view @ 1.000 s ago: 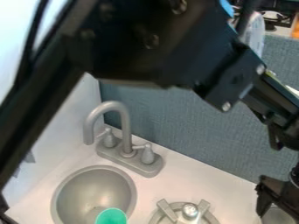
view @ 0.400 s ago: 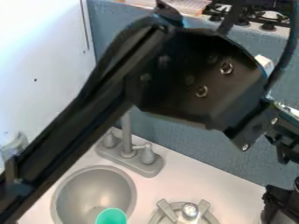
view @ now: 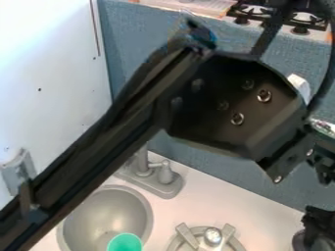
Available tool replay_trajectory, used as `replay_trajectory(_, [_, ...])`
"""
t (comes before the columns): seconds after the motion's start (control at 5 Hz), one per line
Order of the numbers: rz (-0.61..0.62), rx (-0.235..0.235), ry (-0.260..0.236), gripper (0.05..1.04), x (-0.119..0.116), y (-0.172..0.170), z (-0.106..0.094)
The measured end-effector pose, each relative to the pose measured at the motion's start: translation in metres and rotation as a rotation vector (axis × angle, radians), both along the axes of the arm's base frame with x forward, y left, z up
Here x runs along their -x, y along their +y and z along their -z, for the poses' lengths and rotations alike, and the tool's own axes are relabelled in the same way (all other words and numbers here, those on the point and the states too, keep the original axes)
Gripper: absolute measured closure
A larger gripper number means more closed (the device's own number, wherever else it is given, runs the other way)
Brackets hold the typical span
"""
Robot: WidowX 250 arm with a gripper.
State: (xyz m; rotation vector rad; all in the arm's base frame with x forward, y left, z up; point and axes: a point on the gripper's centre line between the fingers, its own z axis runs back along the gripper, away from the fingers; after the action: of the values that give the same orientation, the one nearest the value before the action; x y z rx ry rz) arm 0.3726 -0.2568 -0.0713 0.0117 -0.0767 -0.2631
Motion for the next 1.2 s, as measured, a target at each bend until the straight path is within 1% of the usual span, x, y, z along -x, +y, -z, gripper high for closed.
replay_trajectory(0.2, [-0.005, -0.060, 0.021, 0.083, 0.001, 0.008, 0.006])
replay_trajectory(0.4, [-0.015, -0.140, 0.022, 0.083, 0.002, 0.023, 0.009])
replay_trajectory(0.6, [-0.018, -0.233, 0.021, 0.083, 0.007, 0.050, 0.019])
replay_trajectory(0.8, [-0.004, -0.310, -0.008, 0.083, 0.009, 0.076, 0.021])
replay_trajectory(1.0, [-0.029, -0.338, -0.039, 0.083, 0.013, 0.098, 0.021])
replay_trajectory(1.2, [-0.038, -0.328, -0.077, 0.083, 0.013, 0.107, 0.013])
